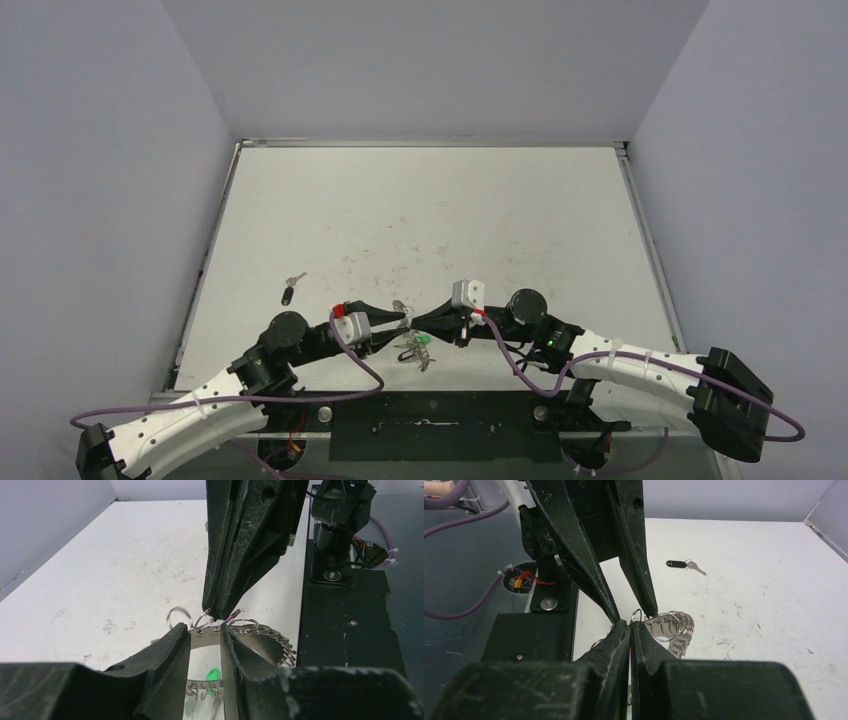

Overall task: Put the keys on the keyring
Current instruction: Adjust the keyring.

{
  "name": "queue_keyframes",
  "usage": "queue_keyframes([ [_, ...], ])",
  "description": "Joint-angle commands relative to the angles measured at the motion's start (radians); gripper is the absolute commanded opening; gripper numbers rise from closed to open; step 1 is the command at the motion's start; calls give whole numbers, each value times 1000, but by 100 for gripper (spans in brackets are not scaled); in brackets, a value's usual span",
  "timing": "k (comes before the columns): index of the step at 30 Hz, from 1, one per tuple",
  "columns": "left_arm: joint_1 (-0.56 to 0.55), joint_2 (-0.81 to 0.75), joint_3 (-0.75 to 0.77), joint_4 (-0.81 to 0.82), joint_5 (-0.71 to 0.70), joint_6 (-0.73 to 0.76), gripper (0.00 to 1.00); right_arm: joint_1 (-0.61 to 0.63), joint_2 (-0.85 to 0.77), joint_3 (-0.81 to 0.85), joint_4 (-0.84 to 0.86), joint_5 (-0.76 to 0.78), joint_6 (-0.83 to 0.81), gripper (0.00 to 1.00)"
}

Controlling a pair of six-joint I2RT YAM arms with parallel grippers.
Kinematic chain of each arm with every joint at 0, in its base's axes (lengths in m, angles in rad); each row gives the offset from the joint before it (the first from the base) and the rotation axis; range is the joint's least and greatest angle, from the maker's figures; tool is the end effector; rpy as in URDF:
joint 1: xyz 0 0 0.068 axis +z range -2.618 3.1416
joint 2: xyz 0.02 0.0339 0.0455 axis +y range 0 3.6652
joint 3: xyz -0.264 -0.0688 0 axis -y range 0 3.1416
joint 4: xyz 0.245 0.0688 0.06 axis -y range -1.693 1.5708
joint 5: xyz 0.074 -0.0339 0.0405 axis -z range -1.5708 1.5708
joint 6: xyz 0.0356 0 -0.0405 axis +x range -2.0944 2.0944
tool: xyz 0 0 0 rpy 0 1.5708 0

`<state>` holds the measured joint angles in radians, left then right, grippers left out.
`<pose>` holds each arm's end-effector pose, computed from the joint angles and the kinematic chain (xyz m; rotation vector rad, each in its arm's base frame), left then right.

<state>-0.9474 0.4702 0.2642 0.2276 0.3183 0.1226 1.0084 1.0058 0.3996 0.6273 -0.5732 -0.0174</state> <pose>0.0753 -0.1238 0.2441 1.0412 1.2423 -0.8903 0.0999 0.1948 0.2484 -1.2173 1.1698 1.2042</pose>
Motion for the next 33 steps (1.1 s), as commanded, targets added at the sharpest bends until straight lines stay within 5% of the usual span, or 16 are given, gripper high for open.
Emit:
queue_keyframes([
  [1, -4, -17, 9, 70, 7, -6, 25, -3, -31, 9, 92, -36, -7, 0],
  [14, -4, 23, 24, 55, 86, 22, 23, -3, -48, 25, 49, -39, -20, 0],
  [25, -4, -30, 55, -71, 119, 77, 31, -2, -62, 30, 31, -28, -24, 0],
  [33, -4, -21, 50, -41, 113, 81, 24, -3, -54, 35, 33, -44, -16, 0],
])
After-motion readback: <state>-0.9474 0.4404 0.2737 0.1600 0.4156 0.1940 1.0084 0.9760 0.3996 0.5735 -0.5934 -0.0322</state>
